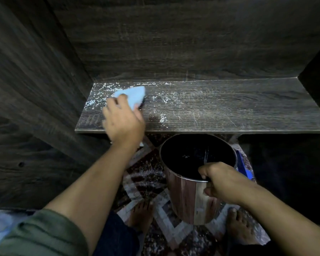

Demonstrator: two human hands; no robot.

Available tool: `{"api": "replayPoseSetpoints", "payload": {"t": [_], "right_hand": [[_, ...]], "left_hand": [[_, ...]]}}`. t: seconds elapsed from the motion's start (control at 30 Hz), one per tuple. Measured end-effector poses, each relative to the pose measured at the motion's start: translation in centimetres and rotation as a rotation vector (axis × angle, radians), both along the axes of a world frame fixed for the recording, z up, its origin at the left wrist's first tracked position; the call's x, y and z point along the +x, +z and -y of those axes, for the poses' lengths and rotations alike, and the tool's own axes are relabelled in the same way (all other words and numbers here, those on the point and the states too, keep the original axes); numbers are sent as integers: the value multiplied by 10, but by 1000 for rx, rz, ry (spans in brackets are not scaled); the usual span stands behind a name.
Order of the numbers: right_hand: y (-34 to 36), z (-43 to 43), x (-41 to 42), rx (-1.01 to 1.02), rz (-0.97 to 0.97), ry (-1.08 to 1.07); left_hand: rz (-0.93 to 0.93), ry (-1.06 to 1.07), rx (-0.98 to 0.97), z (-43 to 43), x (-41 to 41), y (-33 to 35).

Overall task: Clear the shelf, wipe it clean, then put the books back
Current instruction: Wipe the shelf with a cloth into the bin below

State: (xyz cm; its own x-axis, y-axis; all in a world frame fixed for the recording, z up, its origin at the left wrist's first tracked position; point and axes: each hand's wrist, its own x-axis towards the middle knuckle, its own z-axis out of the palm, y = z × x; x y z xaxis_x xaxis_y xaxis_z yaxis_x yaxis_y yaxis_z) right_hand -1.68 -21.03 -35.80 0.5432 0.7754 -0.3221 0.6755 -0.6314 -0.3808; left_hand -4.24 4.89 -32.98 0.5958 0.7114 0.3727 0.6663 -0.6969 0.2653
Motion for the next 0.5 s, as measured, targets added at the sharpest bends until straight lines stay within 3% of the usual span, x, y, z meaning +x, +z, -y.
{"api": "replayPoseSetpoints", "payload": {"t": [0.13,0.3,0.5], "right_hand": [[-2,2,1,-16,4,-7],[-1,5,1,-32,2,-10],[1,10,2,-60,-38,-32]], "left_hand": [[-111,140,-132,-18,-6,-4],[-117,-250,-23,24,-1,-16],[-23,-562,-214,76,22,-14]]}}
